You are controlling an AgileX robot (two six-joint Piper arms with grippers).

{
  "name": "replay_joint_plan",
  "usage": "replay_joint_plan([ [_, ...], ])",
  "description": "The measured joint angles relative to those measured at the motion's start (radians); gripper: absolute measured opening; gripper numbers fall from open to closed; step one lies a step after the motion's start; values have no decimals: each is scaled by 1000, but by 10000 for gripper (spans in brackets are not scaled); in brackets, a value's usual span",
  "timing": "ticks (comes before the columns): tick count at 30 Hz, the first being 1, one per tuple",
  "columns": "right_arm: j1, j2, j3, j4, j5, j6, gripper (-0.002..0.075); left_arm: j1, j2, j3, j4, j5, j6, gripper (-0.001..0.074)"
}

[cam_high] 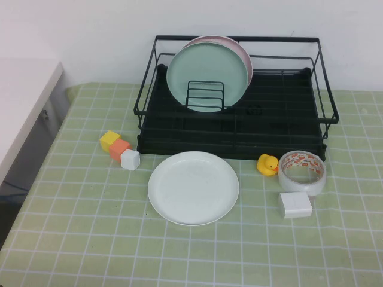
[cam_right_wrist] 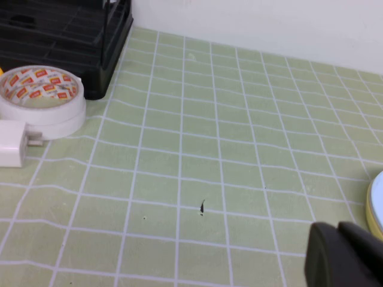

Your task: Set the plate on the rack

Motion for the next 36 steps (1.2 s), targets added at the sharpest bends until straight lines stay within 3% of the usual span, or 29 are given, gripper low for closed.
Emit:
replay_joint_plan([
  [18,0,0,0,14,0,0,-2,0,0,0,10,0,0,-2],
  [29,0,0,0,171,-8,0,-2,0,0,0,-1,-2,0,-2],
  [32,0,0,0,275,-8,0,-2,0,0,0,-138,-20,-30,-3],
  [36,0,0,1,483,-8,0,-2,0,0,2,-587,-78,-127,-3],
])
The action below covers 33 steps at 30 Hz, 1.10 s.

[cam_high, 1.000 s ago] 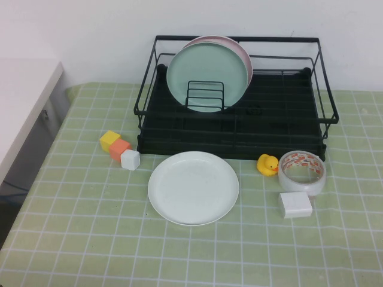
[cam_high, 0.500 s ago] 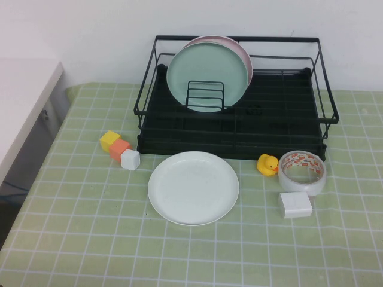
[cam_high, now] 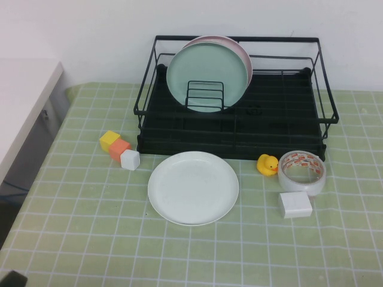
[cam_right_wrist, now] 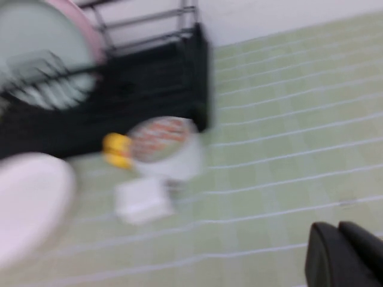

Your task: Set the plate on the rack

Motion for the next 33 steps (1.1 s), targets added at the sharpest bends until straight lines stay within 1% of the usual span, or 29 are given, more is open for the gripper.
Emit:
replay_joint_plan([
  [3,0,0,6,205,0,0,-2,0,0,0,-230,-67,-14,-3],
  [5,0,0,6,313,0,0,-2,0,0,0,-294,-105,-14,-3],
  [7,0,0,6,377,-5,0,-2,0,0,0,-325,-144,-15,-3],
  [10,0,0,6,421,-7,0,-2,0,0,0,-349,-192,-23,-2],
  [14,0,0,6,432,-7,0,-2,0,0,0,-355,-234,-24,-2],
  [17,0,0,6,452,-13,0,-2,0,0,0,-351,-234,20,-2],
  [20,0,0,6,482,6,-2,-2,0,7,-43,-290,-169,145,-2],
  [23,0,0,6,489,40,-54,-2,0,90,-169,-187,-58,310,-2],
  [27,0,0,6,500,51,-148,-2,0,303,-372,-50,85,441,-2],
  [33,0,0,6,511,53,-175,-2,0,647,-671,61,274,650,-2],
])
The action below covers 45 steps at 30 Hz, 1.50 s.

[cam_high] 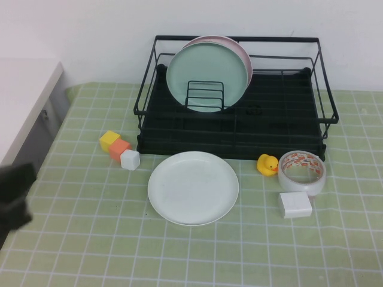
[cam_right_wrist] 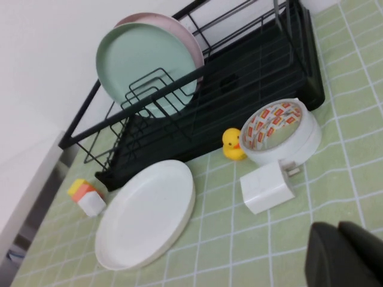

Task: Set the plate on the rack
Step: Pick up the plate from the table

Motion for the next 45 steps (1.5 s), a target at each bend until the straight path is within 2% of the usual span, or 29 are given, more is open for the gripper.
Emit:
replay_joint_plan([
  [7,0,0,0,94,-17,-2,-2,-2,403,-264,48,150,106,-2],
  [11,0,0,0,106,-7,-36,-2,-64,612,-357,136,174,104,-2],
  [17,-2,0,0,99,44,-120,-2,-221,852,-504,315,191,-87,-2],
  [22,-2,0,0,99,56,-131,-2,-258,1047,-640,438,244,-277,9],
  [25,-2,0,0,99,62,-132,-2,-258,1154,-708,463,289,-297,88],
  [30,-2,0,0,99,71,-135,-2,-270,1293,-776,482,284,-266,350],
  [32,-2,0,0,99,74,-135,-2,-281,1344,-790,501,266,-259,403],
  [39,-2,0,0,99,78,-137,-2,-300,1450,-795,550,110,-314,440],
  [45,-2,0,0,99,78,-139,-2,-300,1504,-800,562,38,-380,409],
])
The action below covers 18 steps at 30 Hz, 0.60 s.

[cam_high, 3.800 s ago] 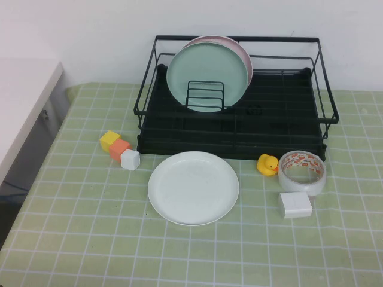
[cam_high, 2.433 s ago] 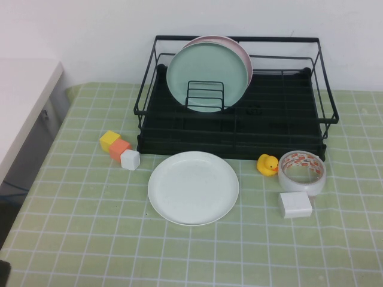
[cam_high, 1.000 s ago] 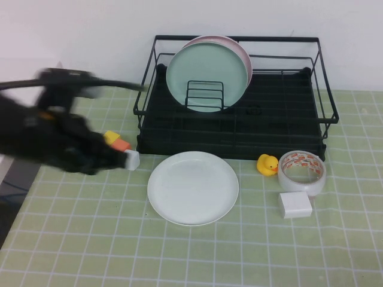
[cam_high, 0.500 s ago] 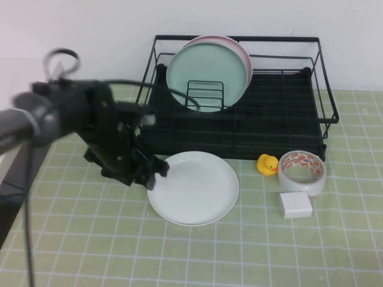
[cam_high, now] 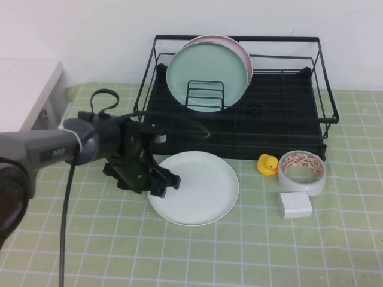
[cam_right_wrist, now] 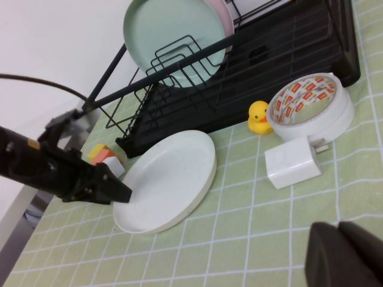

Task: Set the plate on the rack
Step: Pick up the plate from the table

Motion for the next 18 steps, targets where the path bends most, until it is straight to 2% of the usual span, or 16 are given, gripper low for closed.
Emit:
replay_joint_plan([
  [8,0,0,0,0,0,0,-2,0,39,-9,1,-14,-46,268],
  [14,0,0,0,0,0,0,-2,0,39,-15,-5,-16,-70,116],
  [18,0,0,0,2,-2,0,-2,0,39,-16,-33,-18,-77,43],
])
